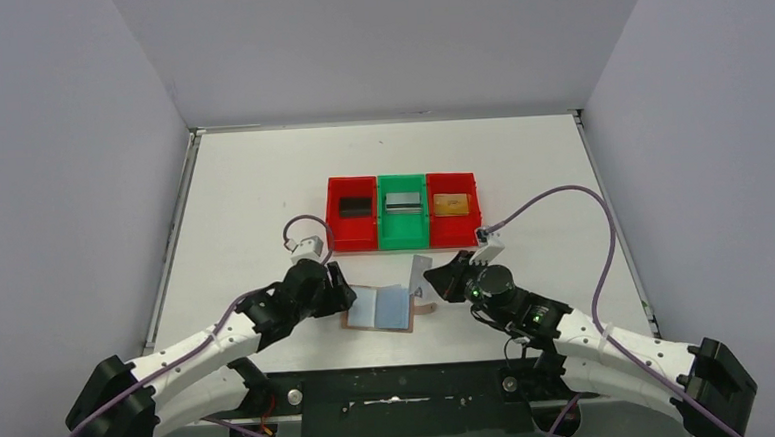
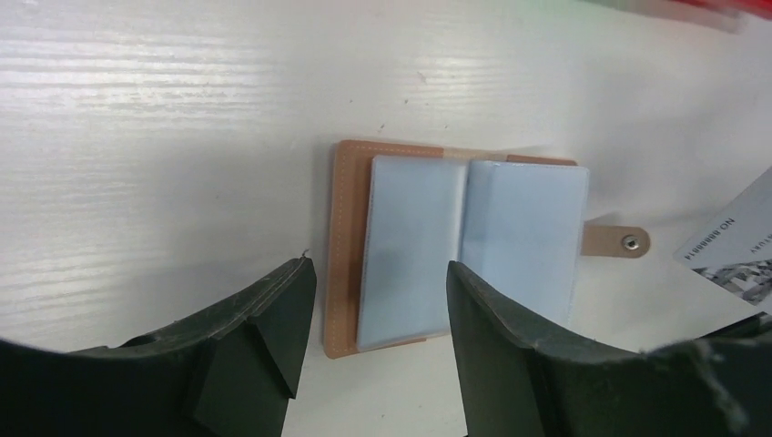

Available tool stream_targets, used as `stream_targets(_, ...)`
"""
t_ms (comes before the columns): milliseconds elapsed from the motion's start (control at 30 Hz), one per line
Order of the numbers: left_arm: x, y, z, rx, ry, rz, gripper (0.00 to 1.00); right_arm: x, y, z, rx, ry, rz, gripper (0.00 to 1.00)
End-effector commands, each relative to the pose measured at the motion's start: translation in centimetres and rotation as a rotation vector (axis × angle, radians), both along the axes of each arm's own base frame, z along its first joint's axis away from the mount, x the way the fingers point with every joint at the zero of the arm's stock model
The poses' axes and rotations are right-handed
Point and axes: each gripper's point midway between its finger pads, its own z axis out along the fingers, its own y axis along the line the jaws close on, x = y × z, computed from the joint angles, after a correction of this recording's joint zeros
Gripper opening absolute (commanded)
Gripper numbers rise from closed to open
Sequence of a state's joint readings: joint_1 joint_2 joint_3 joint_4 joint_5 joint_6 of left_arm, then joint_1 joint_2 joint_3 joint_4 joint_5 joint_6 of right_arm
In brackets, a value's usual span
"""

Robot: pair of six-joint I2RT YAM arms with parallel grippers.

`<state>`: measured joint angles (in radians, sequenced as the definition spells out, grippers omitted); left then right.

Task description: Take the credit cards out of the card holder

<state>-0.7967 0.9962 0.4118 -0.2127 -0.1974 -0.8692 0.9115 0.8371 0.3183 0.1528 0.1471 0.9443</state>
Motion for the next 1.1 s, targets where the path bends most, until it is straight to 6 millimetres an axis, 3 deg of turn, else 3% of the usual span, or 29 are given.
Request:
stream_targets(0, 2.1, -1.2, 5.0, -0.093, -0.108, -0.043, 0.59, 1.6, -1.6, 3.3, -0.084, -0.176, -0.049, 0.00)
stream_targets(200, 4.4, 1.1, 7.7, -0.168, -0.133, -0.021, 0.62, 2.1, -2.9, 5.4, -0.133, -0.274, -0.077, 0.00)
stream_targets(367, 6.2, 3.5, 10.5, -0.153, -0.174, 0.002, 0.68, 2.2, -3.2, 5.6, -0.183, -0.323, -0.055, 0.00)
stream_targets(500, 6.2, 4.8, 13.5, -0.142, -0.248, 0.007, 0.73, 2.4, -3.3, 6.3, -0.245, -0.367, -0.031, 0.00)
stream_targets(567, 6.3, 5.7, 14.1, -0.102, -0.289, 0.021, 0.84, 2.8, -3.3, 6.7, -0.290, -0.400, -0.022, 0.00)
stream_targets(633, 6.4, 6.4, 14.4, -0.071, -0.310, 0.040, 0.85, 3.5, -3.4, 7.3, -0.349, -0.446, -0.024, 0.00)
stream_targets(767, 6.6, 6.1, 16.1, -0.086, -0.350, 0.017, 0.86, 4.9, -2.4, 8.6, -0.486, -0.558, 0.032, 0.00)
stream_targets(833, 6.9, 7.0, 16.2, -0.030, -0.363, 0.031, 0.86, 5.7, -2.0, 9.1, -0.547, -0.580, 0.041, 0.00)
stream_targets(933, 7.8, 10.1, 14.9, 0.099, -0.349, 0.161, 0.88, 7.4, -2.5, 10.2, -0.652, -0.619, -0.012, 0.00)
stream_targets(1067, 8.5, 11.7, 13.0, 0.111, -0.251, 0.224, 0.88, 9.3, -1.9, 10.8, -0.760, -0.654, 0.006, 0.00)
